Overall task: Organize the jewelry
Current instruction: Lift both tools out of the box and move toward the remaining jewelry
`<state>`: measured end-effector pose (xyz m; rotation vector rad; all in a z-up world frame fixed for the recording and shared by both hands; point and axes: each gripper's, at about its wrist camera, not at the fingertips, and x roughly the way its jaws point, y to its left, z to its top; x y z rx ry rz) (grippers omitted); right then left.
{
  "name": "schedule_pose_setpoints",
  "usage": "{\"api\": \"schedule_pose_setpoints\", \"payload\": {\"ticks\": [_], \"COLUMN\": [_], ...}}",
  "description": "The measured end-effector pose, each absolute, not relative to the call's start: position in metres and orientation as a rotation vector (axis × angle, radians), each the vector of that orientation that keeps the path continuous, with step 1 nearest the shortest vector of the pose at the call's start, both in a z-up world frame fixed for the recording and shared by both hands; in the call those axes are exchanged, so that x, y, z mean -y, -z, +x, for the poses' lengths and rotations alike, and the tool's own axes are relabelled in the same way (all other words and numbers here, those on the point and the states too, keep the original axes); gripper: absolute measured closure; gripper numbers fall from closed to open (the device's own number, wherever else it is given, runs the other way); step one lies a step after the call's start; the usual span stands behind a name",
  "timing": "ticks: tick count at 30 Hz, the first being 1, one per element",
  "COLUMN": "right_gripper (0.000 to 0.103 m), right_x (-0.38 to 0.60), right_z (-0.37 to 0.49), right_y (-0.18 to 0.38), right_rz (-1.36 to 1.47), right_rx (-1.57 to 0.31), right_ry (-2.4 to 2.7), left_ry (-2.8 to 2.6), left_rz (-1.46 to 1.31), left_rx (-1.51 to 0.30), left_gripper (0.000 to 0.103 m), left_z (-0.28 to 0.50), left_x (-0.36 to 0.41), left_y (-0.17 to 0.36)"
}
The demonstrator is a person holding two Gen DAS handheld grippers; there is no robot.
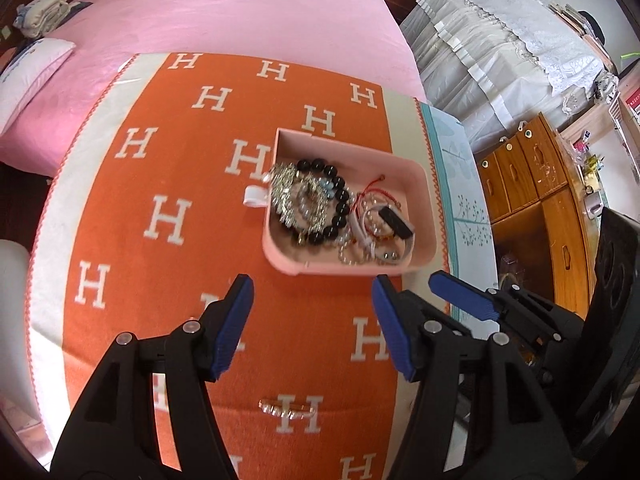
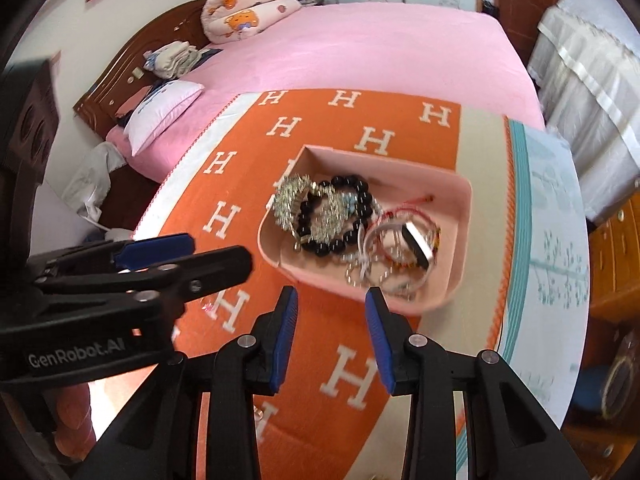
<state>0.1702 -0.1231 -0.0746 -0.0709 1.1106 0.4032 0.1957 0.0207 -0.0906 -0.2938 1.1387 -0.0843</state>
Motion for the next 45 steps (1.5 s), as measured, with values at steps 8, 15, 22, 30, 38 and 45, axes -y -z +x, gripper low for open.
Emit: {"api": "schedule_pose_setpoints", "payload": {"ticks": [8, 15, 22, 30, 38, 45], "right_gripper": [0.067, 0.067, 0.067, 0.067, 0.067, 0.067], "right_x": [0.137, 0.138, 0.145, 0.163, 0.194, 0.233], "right_z": [0.129, 0.097, 0.068, 0.032, 0.003, -0.02], "right_y": [0.071, 0.058, 0.047, 0.055, 0.081, 0.114], "right_rz": [-0.022, -0.026, -0.02, 0.009, 0.043, 0.112], "right_rx": [-1.144, -1.131, -1.105, -1.108, -1.133, -1.181], "right_ry": [-0.36, -0.339, -0.311, -0.267, -0.195, -0.105], "left_ry": [0.092, 0.11, 0.132, 0.163, 0.218, 0.3], "left_rz": [-0.264, -0.225, -0.181, -0.124, -0.042, 0.055], "left_rx": [-1.114, -1.093, -1.081, -1.106, -1.165, -1.214], "left_gripper": [0.044, 0.044, 0.044, 0.044, 0.044, 0.044], "left_z": [0.159, 0.131, 0.108, 0.085, 0.085, 0.087], "left_x": [-0.025, -0.026, -0.026, -0.025, -0.005, 0.029], "left_y": [0.075, 0.06, 0.055, 0.07, 0.095, 0.117]}}
